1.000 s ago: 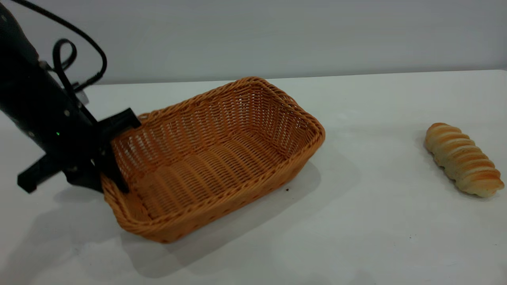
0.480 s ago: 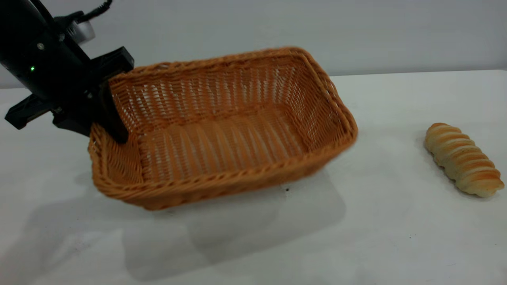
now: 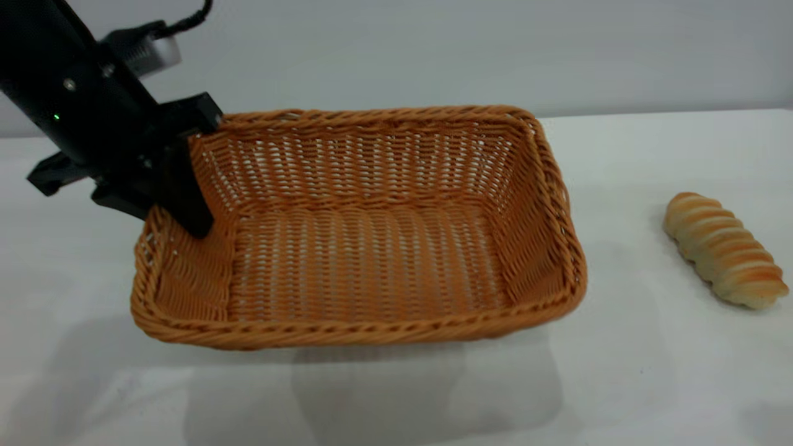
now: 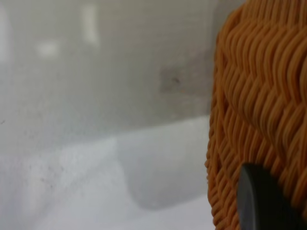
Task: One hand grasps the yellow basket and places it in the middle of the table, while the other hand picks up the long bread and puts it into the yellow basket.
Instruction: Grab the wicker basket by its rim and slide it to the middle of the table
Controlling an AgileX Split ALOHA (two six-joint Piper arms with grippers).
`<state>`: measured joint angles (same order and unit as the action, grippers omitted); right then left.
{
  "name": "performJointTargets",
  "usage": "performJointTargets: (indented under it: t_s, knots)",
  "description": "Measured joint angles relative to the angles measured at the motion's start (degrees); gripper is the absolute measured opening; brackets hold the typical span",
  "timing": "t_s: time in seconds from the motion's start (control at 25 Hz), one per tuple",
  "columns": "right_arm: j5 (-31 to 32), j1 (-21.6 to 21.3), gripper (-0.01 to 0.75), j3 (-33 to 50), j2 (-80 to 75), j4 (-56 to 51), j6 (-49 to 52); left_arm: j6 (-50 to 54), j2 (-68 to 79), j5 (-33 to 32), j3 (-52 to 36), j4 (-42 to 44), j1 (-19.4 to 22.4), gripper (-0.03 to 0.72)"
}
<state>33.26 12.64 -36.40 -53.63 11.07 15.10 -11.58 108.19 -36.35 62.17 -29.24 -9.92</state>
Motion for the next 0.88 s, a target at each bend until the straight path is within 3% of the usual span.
performJointTargets:
  t_s: [0.6,0.72,0.88]
  knots:
    - [-3.5,0.0,0.560,-2.6,-15.0,0.0,0.0,-2.8,10.2,3.5,0.4,-1.1,0.0,0.123]
    - [-4.5,0.0,0.560,-4.1,-17.4,0.1,0.0,-6.2,10.2,3.5,0.7,-1.1,0.0,0.235]
    - [-4.9,0.0,0.567,-6.8,-20.8,0.2,-0.8,-8.0,10.2,3.4,1.1,-1.2,0.0,0.468]
